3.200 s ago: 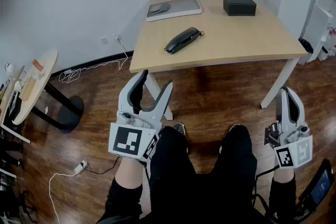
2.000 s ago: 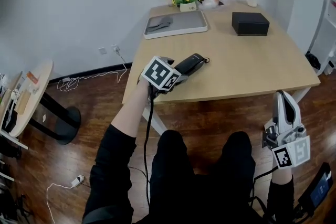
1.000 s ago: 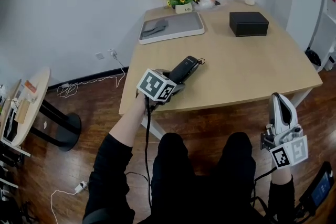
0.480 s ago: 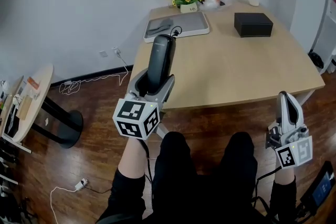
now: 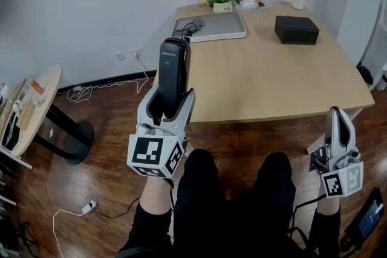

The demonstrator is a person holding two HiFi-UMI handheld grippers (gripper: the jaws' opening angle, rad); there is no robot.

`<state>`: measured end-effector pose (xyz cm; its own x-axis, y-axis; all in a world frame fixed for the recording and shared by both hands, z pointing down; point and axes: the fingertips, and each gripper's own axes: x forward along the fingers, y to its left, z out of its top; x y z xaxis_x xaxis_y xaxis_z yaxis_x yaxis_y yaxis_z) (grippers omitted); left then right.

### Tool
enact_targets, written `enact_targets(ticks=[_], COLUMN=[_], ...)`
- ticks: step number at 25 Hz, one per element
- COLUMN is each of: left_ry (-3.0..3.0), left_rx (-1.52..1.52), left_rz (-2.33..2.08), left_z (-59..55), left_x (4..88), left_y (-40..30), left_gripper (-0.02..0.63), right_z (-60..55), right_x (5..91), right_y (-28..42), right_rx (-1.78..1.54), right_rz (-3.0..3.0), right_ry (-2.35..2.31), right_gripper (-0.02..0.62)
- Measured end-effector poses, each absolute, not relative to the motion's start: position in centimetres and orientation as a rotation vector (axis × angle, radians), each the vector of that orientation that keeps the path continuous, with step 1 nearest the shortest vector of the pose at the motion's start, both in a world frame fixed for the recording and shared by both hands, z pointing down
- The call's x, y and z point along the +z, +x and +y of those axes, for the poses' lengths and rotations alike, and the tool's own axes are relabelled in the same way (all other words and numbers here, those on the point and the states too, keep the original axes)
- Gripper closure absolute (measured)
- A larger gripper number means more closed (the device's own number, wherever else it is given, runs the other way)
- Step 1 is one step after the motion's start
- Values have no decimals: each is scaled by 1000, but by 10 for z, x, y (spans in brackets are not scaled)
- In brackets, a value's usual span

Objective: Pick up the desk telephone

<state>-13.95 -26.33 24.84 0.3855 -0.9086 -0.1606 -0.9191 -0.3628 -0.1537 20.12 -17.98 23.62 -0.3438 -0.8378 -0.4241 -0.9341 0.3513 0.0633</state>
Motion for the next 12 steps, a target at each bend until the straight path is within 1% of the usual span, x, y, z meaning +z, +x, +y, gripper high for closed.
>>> enact_targets(ticks=[12], left_ry=[-2424], left_rx=[122], left_rz=[1575], left_z=[-255], left_x=[247], left_y=[-126], left_gripper=[339], right_z=[-170], right_x=[220], right_y=[205], right_rx=[490], right_rz=[2259], right_ry=[-1596], right_gripper=[595])
